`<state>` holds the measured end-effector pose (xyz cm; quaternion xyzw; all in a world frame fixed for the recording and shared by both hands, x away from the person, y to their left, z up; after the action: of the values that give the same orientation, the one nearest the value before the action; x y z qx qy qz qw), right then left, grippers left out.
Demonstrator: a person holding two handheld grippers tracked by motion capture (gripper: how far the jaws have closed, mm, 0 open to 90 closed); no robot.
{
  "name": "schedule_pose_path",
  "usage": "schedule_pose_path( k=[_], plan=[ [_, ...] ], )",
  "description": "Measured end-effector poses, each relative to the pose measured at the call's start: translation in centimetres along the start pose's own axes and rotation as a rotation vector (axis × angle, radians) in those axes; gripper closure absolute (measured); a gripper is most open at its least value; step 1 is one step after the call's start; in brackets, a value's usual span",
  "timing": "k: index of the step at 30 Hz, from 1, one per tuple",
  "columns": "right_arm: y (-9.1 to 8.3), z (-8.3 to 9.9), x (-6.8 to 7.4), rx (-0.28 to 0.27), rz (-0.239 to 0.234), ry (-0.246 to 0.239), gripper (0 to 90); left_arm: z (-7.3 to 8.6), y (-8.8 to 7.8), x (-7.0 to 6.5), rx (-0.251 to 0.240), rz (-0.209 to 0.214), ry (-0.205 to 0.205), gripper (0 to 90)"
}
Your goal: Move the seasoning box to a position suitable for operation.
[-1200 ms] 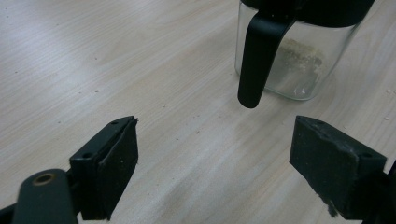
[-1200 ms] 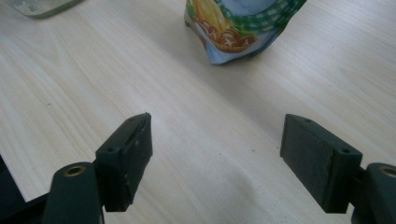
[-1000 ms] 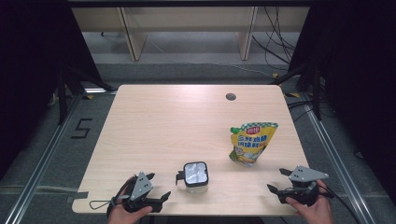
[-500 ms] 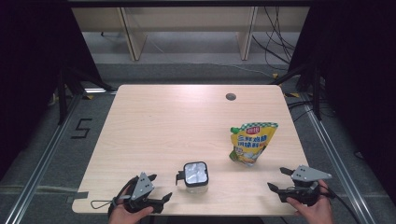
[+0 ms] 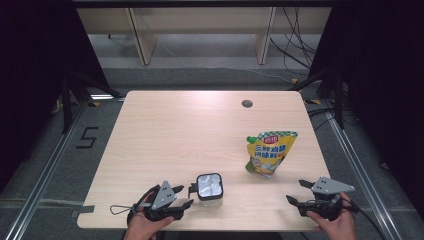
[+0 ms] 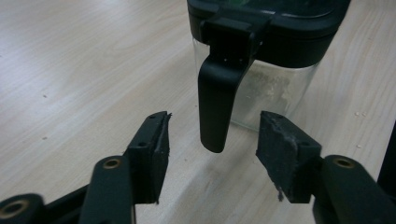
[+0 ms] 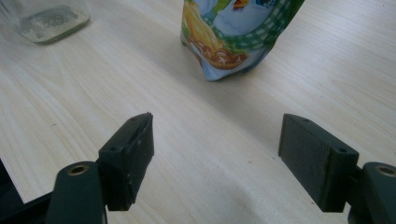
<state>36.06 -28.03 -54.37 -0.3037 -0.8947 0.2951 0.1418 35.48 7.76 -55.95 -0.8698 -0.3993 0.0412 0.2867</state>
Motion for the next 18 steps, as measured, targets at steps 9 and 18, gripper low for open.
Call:
schedule_pose_path(
  k=[9,18],
  plan=[
    [0.1,0.0,0.0,0.004,0.0,-0.004,27.7,-1.2,1.1,-0.2,-0.033,0.044,0.05,72.1],
    [0.2,0.0,0.1,0.005,-0.006,0.003,27.7,-1.7,1.0,-1.1,-0.035,0.044,0.035,73.5]
  ],
)
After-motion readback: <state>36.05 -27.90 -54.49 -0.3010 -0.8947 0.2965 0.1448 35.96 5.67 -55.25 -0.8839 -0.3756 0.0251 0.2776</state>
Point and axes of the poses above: each handheld gripper's, and its own axes: y roughly forward along the jaws, z roughly out of its underside, x roughly to its left, the point moved 10 cm from there along y, roughly forward along the jaws, and after that the axes turned 10 degrees about -z, right-handed, at the moved point
